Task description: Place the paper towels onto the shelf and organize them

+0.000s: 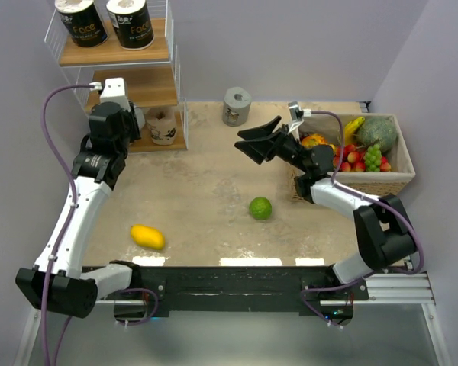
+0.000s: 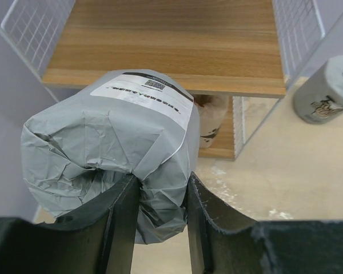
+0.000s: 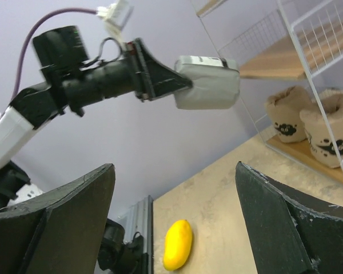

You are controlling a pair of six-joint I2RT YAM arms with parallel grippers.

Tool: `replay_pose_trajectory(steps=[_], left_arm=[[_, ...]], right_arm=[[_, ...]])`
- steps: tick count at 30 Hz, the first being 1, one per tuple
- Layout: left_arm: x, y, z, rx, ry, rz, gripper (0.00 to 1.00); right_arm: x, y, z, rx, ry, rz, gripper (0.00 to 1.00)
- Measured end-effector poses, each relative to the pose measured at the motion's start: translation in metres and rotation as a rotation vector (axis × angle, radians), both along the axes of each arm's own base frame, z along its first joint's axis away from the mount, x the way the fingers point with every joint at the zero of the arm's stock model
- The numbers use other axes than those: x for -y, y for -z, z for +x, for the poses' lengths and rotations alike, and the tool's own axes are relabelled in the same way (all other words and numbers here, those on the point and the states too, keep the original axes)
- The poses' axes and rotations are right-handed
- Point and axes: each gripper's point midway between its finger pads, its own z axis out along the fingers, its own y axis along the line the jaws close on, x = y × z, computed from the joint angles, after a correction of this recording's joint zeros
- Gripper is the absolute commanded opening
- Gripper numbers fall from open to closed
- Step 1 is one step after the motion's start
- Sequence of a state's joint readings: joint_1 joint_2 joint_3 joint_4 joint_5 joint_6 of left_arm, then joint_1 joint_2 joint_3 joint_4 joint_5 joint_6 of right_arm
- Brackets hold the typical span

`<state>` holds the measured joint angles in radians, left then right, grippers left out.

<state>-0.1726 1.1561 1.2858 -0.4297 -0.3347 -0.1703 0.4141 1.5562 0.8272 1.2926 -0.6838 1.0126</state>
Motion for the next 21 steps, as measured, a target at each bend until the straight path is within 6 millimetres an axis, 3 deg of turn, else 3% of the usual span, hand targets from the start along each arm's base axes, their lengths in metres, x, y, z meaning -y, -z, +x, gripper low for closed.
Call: replay_pose_trajectory(steps=[3, 12, 21], left_arm=[[-0.004, 0.0, 0.009, -0.012, 0.015, 0.086, 0.41], [-0.005, -0.026, 0.028, 0.05, 0.096, 0.291, 0.41], [-0.004, -0.015, 0.054, 0.024, 0.161, 0.468, 0.4]], right_arm=[[0.005, -0.015, -0.012, 0.073, 0.013, -0.015, 0.9], [0.021, -0.045, -0.036, 0.227, 0.102, -0.096, 0.91], [0.03, -0.053, -0.044, 0.272, 0.159, -0.143, 0.91]])
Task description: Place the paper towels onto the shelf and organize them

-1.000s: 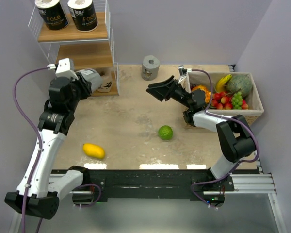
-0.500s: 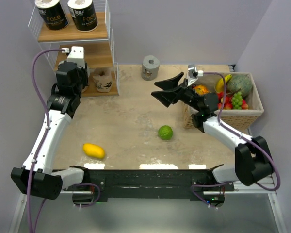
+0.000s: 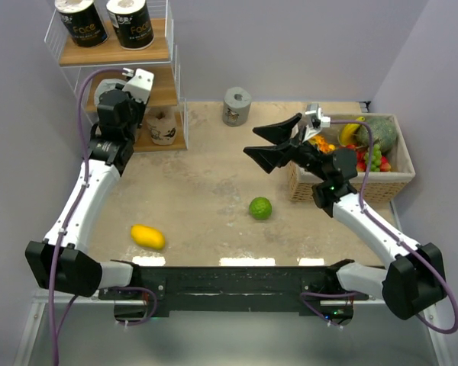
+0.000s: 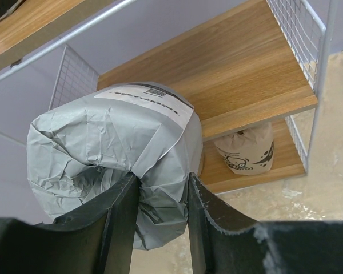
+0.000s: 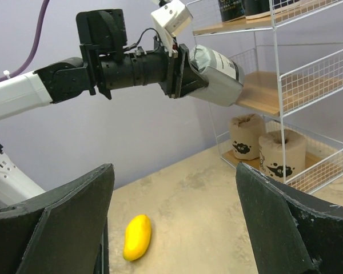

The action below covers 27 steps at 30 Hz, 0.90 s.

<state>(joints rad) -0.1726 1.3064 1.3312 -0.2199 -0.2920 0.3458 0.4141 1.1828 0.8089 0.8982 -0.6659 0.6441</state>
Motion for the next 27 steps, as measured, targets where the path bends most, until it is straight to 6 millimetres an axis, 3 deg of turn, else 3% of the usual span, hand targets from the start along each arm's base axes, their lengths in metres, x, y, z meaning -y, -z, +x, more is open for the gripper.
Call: replay_pose_trajectory(steps=[12, 21, 27], left_arm=[[-0.005, -0.002, 0.023, 0.033, 0.009, 0.112, 0.44], [-0.007, -0.008, 0.035, 0.071, 0.0, 0.158, 0.38], [-0.012, -0.013, 0.045, 0.096, -0.028, 0.206, 0.34]], right_arm=[[0.006, 0.001, -0.001, -0.004, 0.047, -0.033, 0.91], [0.016, -0.014, -0.013, 0.05, 0.086, -0.032, 0.91], [0.016, -0.011, -0.013, 0.047, 0.097, -0.057, 0.91]])
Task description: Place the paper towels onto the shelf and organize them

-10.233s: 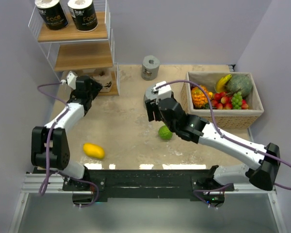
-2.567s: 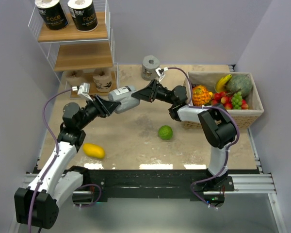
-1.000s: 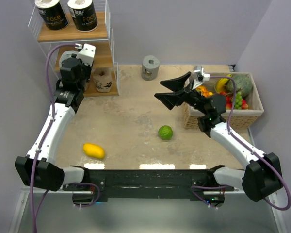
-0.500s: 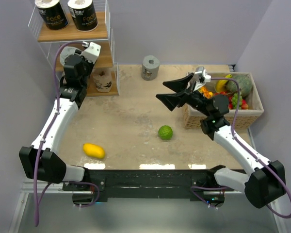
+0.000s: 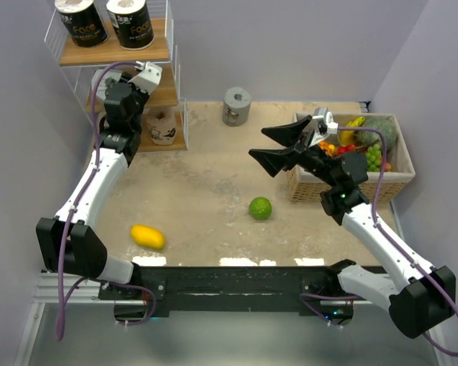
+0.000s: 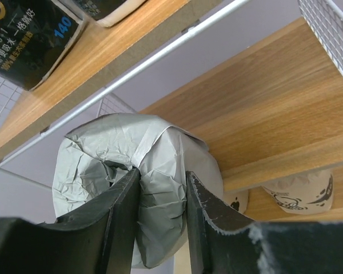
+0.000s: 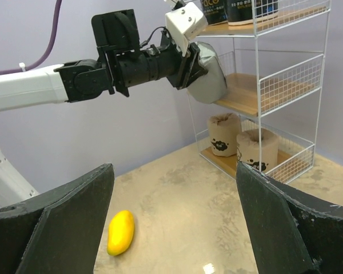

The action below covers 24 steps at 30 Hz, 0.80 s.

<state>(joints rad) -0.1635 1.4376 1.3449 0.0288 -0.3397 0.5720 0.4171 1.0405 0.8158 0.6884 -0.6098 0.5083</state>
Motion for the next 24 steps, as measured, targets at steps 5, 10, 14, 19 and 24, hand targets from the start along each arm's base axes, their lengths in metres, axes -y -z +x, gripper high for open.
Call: replay_pose_trajectory(steps=[5, 10, 14, 19, 24], left_arm=[[-0.006, -0.003, 0.005, 0.02, -0.019, 0.031, 0.34], [-0.013, -0.011, 0.008, 0.051, -0.035, 0.052, 0.32], [-0.013, -0.016, 0.009, 0.073, -0.031, 0.05, 0.33], [-0.005, -0.016, 0.012, 0.082, 0.011, 0.013, 0.33], [0.005, -0.015, 0.015, 0.085, 0.068, -0.005, 0.33]], right_arm=[[0.0, 0.004, 0.002, -0.013, 0.007, -0.018, 0.91], [0.001, 0.003, 0.005, -0.013, 0.026, -0.023, 0.91], [0.001, 0.002, 0.006, -0.016, 0.028, -0.028, 0.91], [0.001, -0.001, 0.006, -0.013, 0.031, -0.028, 0.91], [0.001, -0.001, 0.006, -0.017, 0.033, -0.028, 0.91]])
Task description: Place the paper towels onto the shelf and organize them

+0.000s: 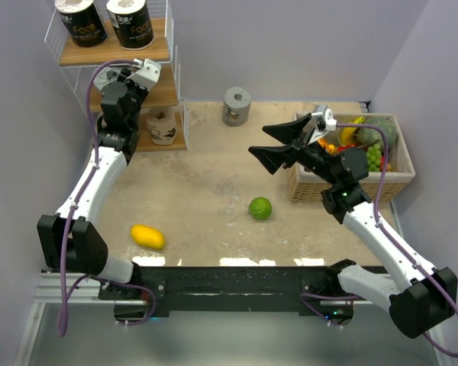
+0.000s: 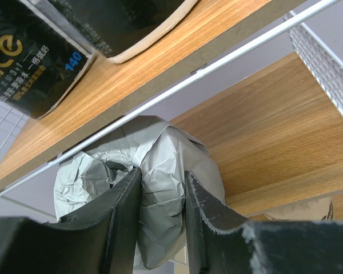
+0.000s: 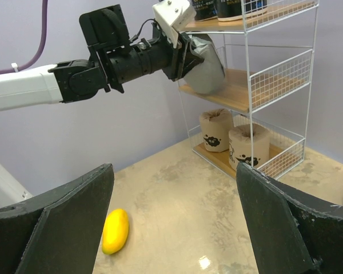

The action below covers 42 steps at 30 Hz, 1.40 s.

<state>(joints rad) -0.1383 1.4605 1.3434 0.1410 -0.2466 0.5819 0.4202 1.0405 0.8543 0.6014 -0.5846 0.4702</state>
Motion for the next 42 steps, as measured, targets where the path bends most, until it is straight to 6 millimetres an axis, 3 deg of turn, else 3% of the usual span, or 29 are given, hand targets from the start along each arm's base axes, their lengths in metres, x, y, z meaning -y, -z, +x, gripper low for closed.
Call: replay_pose_trajectory(steps=[10, 17, 24, 32, 36, 42], left_arm=[[0.002, 0.004, 0.007, -0.002, 0.013, 0.034, 0.37], [-0.003, 0.007, 0.015, 0.003, 0.002, 0.07, 0.6], [-0.006, -0.005, 0.016, 0.039, -0.006, 0.078, 0.73], [-0.004, -0.016, 0.006, 0.053, 0.004, 0.055, 0.68], [-0.003, -0.035, -0.017, 0.103, 0.021, -0.004, 0.64], [0.002, -0.051, -0.055, 0.178, 0.056, -0.207, 0.45]], right_arm=[[0.004, -0.006, -0.003, 0.011, 0.023, -0.005, 0.92], [0.007, -0.018, -0.008, 0.037, 0.025, 0.002, 0.92], [0.007, -0.02, -0.012, 0.037, 0.02, 0.003, 0.92], [0.007, -0.019, -0.013, 0.033, 0.019, 0.001, 0.92], [0.008, -0.023, -0.017, 0.039, 0.021, 0.007, 0.91], [0.012, -0.014, -0.008, -0.027, 0.072, -0.003, 0.88]])
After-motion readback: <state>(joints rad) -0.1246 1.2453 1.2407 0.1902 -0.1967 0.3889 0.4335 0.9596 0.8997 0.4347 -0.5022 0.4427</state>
